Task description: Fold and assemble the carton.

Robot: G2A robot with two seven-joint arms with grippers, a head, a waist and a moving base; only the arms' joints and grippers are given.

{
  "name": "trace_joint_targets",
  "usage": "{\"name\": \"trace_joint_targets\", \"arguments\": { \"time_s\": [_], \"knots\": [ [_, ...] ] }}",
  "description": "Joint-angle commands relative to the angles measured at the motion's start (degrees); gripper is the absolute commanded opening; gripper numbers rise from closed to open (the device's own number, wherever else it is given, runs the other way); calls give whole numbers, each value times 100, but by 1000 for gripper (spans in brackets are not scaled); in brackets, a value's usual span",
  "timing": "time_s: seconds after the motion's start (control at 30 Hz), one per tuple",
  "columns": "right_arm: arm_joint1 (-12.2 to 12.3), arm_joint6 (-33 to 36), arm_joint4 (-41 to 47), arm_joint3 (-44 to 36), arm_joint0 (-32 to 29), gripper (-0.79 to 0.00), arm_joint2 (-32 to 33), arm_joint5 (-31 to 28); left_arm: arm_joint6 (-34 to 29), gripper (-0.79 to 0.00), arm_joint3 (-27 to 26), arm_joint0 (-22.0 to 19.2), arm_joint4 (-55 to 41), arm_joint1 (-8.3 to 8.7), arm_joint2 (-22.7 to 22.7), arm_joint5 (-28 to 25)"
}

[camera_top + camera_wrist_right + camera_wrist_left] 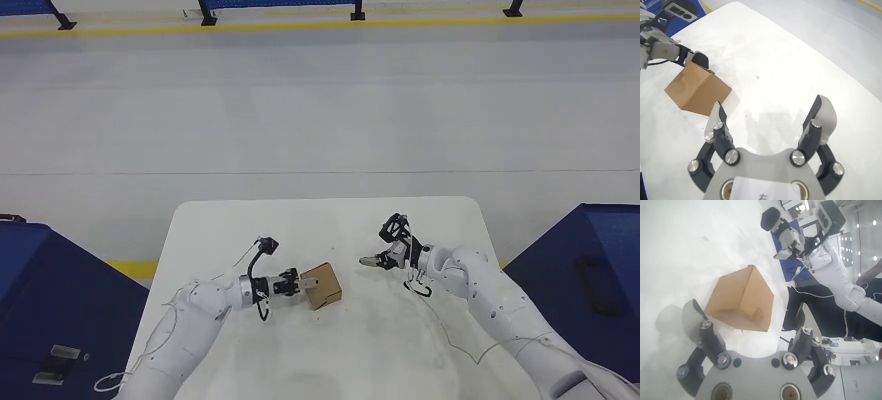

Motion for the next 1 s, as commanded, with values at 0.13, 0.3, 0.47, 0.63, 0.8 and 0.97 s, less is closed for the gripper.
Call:
{"name": "trace_joint_targets", "arguments": {
  "time_s": [0.13,0.3,0.47,0.63,0.8,0.97],
  "knots": [
    [0,0,0,0,0,0,0,0,2436,-785,-3246,1649,3356,321,-731,1663],
    [0,0,0,0,0,0,0,0,3641,-785,-4578,2526,4722,408,-883,1886],
    [0,0,0,0,0,0,0,0,3608,-785,-4442,2311,6313,374,-345,2177],
    [0,0,0,0,0,0,0,0,3315,-785,-3655,1594,6330,221,177,2285],
    [0,0,0,0,0,0,0,0,3265,-785,-3256,1287,6128,145,336,2221],
    [0,0,0,0,0,0,0,0,3109,-785,-3084,1169,6049,111,447,2096]
  ]
}}
